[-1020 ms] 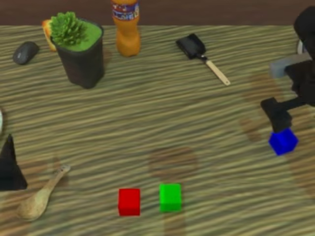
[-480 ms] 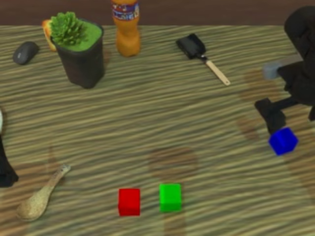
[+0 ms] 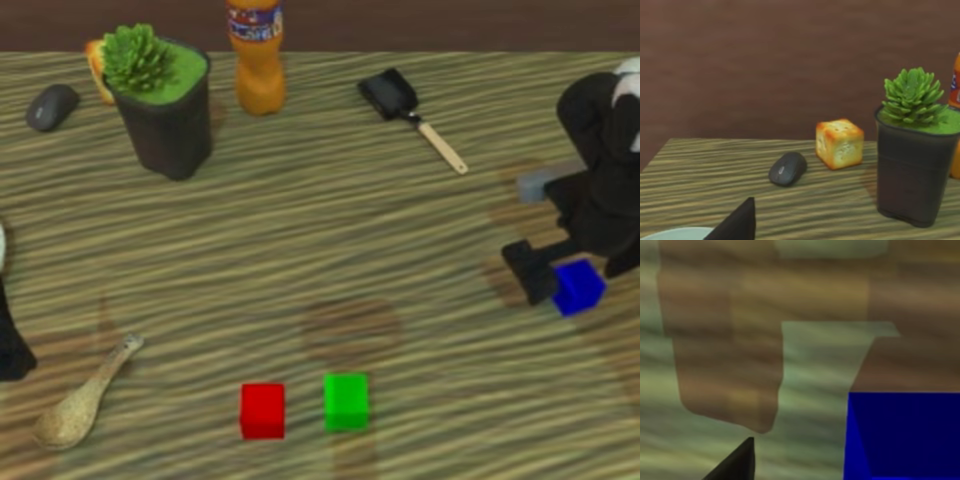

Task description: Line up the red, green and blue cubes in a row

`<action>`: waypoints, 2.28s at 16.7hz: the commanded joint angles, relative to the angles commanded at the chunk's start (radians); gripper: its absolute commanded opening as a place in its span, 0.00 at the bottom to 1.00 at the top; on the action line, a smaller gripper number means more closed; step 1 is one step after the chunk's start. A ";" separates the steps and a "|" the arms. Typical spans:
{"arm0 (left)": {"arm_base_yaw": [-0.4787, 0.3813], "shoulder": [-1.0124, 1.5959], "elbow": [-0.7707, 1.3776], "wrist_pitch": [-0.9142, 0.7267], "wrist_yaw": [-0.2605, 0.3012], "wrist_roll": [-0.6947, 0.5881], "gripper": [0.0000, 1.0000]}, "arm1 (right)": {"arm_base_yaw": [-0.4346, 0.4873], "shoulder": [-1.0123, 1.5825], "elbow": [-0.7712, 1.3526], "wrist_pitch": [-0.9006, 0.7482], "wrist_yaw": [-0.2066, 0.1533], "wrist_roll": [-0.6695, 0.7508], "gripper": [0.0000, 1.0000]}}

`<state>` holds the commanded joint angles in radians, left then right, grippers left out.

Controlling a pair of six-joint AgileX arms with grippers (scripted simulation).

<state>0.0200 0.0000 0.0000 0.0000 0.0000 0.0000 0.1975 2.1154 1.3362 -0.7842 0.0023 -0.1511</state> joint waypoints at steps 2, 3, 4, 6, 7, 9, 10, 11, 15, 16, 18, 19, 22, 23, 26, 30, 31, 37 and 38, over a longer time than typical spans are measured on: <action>0.000 0.000 0.000 0.000 0.000 0.000 1.00 | 0.001 0.023 -0.022 0.039 0.000 0.001 1.00; 0.000 0.000 0.000 0.000 0.000 0.000 1.00 | 0.001 0.025 -0.025 0.042 0.000 0.001 1.00; 0.000 0.000 0.000 0.000 0.000 0.000 1.00 | 0.001 0.025 -0.025 0.042 0.000 0.001 1.00; 0.000 0.000 0.000 0.000 0.000 0.000 1.00 | 0.001 0.025 -0.025 0.042 0.000 0.001 1.00; 0.000 0.000 0.000 0.000 0.000 0.000 1.00 | 0.001 0.025 -0.025 0.042 0.000 0.001 0.92; 0.000 0.000 0.000 0.000 0.000 0.000 1.00 | 0.001 0.025 -0.025 0.042 0.000 0.001 0.77; 0.000 0.000 0.000 0.000 0.000 0.000 1.00 | 0.001 0.025 -0.025 0.042 0.000 0.001 0.70; 0.000 0.000 0.000 0.000 0.000 0.000 1.00 | 0.001 0.025 -0.025 0.042 0.000 0.001 0.62; 0.000 0.000 0.000 0.000 0.000 0.000 1.00 | 0.001 0.025 -0.025 0.042 0.000 0.001 0.32; 0.000 0.000 0.000 0.000 0.000 0.000 1.00 | 0.001 0.025 -0.025 0.042 0.000 0.001 0.25; 0.000 0.000 0.000 0.000 0.000 0.000 1.00 | 0.001 0.025 -0.025 0.042 0.000 0.001 0.10; 0.000 0.000 0.000 0.000 0.000 0.000 1.00 | 0.001 0.025 -0.025 0.042 0.000 0.001 0.02; 0.000 0.000 0.000 0.000 0.000 0.000 1.00 | 0.001 0.025 -0.025 0.042 0.000 0.001 0.00; 0.000 0.000 0.000 0.000 0.000 0.000 1.00 | 0.001 0.025 -0.025 0.042 0.000 0.001 0.00; 0.000 0.000 0.000 0.000 0.000 0.000 1.00 | 0.001 0.025 -0.025 0.042 0.000 0.001 0.00; 0.000 0.000 0.000 0.000 0.000 0.000 1.00 | 0.002 0.002 -0.007 0.019 -0.002 0.001 0.00; 0.000 0.000 0.000 0.000 0.000 0.000 1.00 | 0.003 -0.008 0.008 -0.006 -0.003 0.001 0.00; 0.000 0.000 0.000 0.000 0.000 0.000 1.00 | 0.008 -0.102 0.107 -0.204 -0.003 0.001 0.00; 0.000 0.000 0.000 0.000 0.000 0.000 1.00 | 0.008 -0.106 0.109 -0.208 -0.003 0.001 0.00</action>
<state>0.0200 0.0000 0.0000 0.0000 0.0000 0.0000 0.2054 2.0094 1.4456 -0.9925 -0.0006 -0.1504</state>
